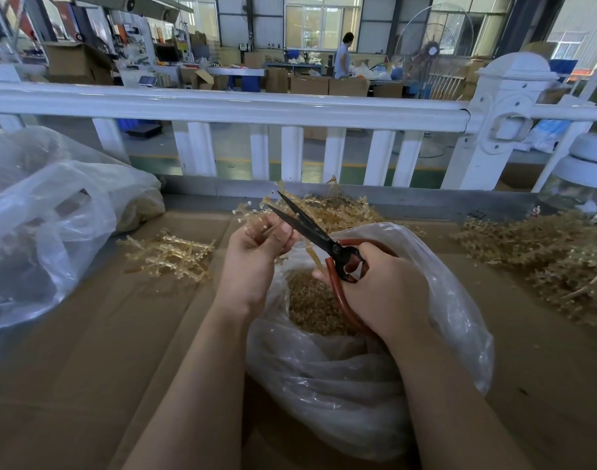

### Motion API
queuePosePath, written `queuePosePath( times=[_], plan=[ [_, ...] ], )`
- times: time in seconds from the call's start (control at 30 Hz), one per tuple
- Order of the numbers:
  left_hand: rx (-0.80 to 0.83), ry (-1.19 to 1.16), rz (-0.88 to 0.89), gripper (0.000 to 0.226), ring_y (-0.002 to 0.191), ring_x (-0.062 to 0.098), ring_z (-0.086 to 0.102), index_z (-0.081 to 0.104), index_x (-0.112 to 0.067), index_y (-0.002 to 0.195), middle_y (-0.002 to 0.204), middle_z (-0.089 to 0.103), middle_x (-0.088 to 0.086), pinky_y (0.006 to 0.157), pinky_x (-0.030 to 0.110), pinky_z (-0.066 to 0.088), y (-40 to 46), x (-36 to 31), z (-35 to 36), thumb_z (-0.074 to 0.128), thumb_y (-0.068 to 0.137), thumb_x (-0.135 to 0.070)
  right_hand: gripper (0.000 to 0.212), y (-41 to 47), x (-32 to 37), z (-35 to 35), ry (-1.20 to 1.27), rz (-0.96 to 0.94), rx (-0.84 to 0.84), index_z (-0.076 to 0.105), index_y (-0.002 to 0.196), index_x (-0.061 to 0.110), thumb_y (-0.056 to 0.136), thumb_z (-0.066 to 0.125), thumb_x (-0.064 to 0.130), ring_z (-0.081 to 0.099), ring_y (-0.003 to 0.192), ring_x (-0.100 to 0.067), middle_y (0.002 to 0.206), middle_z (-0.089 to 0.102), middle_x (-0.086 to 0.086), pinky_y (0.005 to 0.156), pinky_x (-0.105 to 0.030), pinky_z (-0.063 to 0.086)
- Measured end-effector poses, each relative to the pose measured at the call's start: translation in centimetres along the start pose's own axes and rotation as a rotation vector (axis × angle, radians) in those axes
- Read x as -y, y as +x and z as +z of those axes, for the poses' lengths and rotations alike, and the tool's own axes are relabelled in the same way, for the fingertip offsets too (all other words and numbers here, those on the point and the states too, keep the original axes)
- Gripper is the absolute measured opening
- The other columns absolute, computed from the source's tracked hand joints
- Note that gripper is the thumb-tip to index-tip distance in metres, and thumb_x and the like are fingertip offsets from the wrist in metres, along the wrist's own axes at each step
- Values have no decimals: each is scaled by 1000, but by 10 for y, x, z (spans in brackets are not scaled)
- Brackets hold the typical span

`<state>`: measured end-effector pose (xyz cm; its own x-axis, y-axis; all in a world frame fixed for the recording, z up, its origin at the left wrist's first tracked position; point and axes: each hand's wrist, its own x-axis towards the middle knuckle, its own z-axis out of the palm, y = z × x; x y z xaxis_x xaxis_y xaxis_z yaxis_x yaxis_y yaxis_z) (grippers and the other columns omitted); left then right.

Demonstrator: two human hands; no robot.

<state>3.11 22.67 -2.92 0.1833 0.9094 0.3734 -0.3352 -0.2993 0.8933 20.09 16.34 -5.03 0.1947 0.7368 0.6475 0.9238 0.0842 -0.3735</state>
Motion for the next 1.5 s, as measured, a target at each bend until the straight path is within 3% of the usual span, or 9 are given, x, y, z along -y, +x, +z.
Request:
queuePosePath(
  times=[0.13, 0.23, 0.37, 0.53, 0.77, 0.9, 1.0, 1.17, 1.5],
  plan=[
    [0, 13, 35, 21, 69, 7, 58, 62, -11, 78, 67, 62, -8, 75, 20, 51, -2, -1, 1, 57, 96, -1, 62, -1, -2, 0, 7, -14, 12, 67, 79, 23, 80, 46, 82, 60, 62, -7, 70, 66, 12, 61, -27, 56],
    [13, 12, 51, 21, 69, 4, 61, 63, -11, 79, 68, 65, -10, 74, 19, 52, -2, -3, 2, 57, 95, 0, 60, 0, -1, 0, 5, -19, 12, 67, 79, 24, 80, 50, 81, 59, 60, -5, 68, 65, 13, 58, -25, 55],
    [-3, 26, 45, 22, 71, 8, 60, 61, -12, 75, 67, 63, -9, 78, 22, 53, -1, -2, 0, 57, 95, 0, 77, -1, 3, -3, 36, -19, -15, 63, 77, 28, 79, 21, 93, 44, 53, 7, 65, 52, 22, 53, -7, 35],
    [22, 51, 49, 22, 73, 10, 60, 61, -11, 76, 69, 64, -7, 80, 25, 52, -2, -3, 0, 58, 95, 0, 86, -1, 3, -3, 18, 5, -29, 64, 74, 25, 78, 11, 93, 46, 51, 0, 61, 55, 17, 51, -10, 35],
    [7, -19, 39, 15, 72, 6, 63, 61, -8, 80, 69, 66, -8, 76, 20, 52, -2, -4, 3, 58, 93, 0, 58, 0, 0, 0, -47, -11, -59, 56, 64, 22, 83, 50, 76, 49, 49, -7, 55, 53, 13, 48, -30, 50],
    [30, -32, 44, 18, 72, 7, 63, 62, -10, 77, 69, 66, -7, 76, 21, 52, -2, -4, 2, 59, 93, -1, 64, 1, 1, -1, -55, -20, -62, 55, 63, 23, 82, 44, 83, 49, 47, -5, 54, 52, 15, 45, -24, 46],
    [27, -76, -6, 23, 73, 14, 60, 68, -17, 74, 71, 65, -1, 79, 27, 51, 0, -3, 0, 61, 92, -4, 58, 0, 1, -2, -47, -31, -67, 48, 59, 24, 79, 60, 77, 44, 45, -3, 52, 47, 16, 43, -21, 39],
    [39, -110, -22, 2, 72, 12, 61, 72, -15, 82, 75, 67, -2, 74, 24, 50, -1, -3, -1, 73, 84, -16, 59, 2, 0, -1, -20, 18, -15, 50, 64, 25, 72, 56, 83, 50, 51, 0, 57, 54, 16, 49, -24, 49],
    [41, -92, -28, 8, 72, 10, 64, 67, -7, 83, 73, 68, -3, 72, 22, 52, -2, -3, -2, 69, 82, -15, 68, 2, 2, -3, 61, 17, 12, 61, 70, 19, 71, 50, 85, 58, 57, -7, 65, 63, 12, 57, -33, 56]
  ],
)
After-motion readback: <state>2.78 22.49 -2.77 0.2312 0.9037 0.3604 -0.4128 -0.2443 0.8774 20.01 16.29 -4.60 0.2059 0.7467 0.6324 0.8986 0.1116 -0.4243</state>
